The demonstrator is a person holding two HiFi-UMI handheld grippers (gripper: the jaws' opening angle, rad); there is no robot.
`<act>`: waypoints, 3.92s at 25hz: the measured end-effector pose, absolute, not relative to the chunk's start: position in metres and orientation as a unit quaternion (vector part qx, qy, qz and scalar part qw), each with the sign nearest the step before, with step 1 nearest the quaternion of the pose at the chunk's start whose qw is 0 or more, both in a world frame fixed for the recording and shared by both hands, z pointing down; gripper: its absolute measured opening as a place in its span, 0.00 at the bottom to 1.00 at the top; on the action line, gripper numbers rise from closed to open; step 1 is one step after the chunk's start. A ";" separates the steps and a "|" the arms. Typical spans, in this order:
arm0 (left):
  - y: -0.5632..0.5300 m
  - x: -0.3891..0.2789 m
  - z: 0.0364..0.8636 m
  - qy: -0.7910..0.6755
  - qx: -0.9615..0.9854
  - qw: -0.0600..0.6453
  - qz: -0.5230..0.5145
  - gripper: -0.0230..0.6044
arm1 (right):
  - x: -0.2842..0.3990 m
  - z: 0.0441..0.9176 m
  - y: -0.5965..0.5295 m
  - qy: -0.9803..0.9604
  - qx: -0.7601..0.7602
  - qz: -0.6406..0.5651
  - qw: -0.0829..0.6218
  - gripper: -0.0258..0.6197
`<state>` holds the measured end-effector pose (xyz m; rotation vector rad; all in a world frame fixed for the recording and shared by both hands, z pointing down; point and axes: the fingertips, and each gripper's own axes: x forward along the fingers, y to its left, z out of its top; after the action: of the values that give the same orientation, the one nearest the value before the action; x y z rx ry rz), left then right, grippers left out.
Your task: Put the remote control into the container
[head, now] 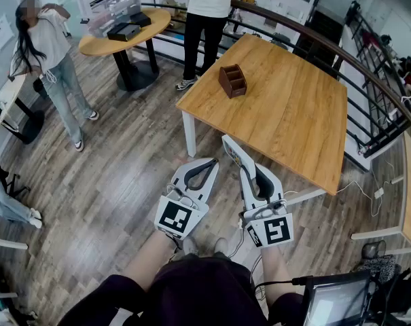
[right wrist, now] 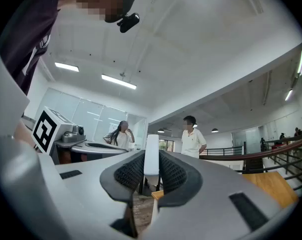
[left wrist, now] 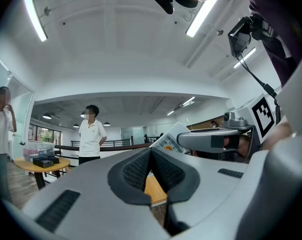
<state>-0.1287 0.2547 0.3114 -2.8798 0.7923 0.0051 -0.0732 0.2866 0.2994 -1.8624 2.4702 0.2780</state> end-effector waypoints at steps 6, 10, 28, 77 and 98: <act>0.233 -0.147 0.309 0.260 -0.962 0.081 0.013 0.05 | -0.090 0.301 0.273 0.786 -0.612 0.088 0.017 0.18; 0.215 -0.141 0.319 0.255 -0.965 0.067 0.002 0.05 | -0.083 0.306 0.257 0.783 -0.615 0.085 0.015 0.18; 0.074 0.008 0.311 0.249 -0.965 0.076 0.034 0.05 | 0.057 0.313 0.110 0.785 -0.613 0.084 0.021 0.18; -0.221 0.118 0.402 0.258 -0.964 0.057 -0.017 0.05 | 0.162 0.395 -0.185 0.794 -0.601 0.069 -0.053 0.18; -0.257 0.120 0.482 0.346 -0.938 -0.009 -0.033 0.05 | 0.181 0.470 -0.259 0.895 -0.282 0.167 -0.303 0.18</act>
<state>0.1198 -0.2566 0.4819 -2.9627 1.0924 -0.1033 0.1811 -0.2589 0.4702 -1.1111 3.5279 0.6583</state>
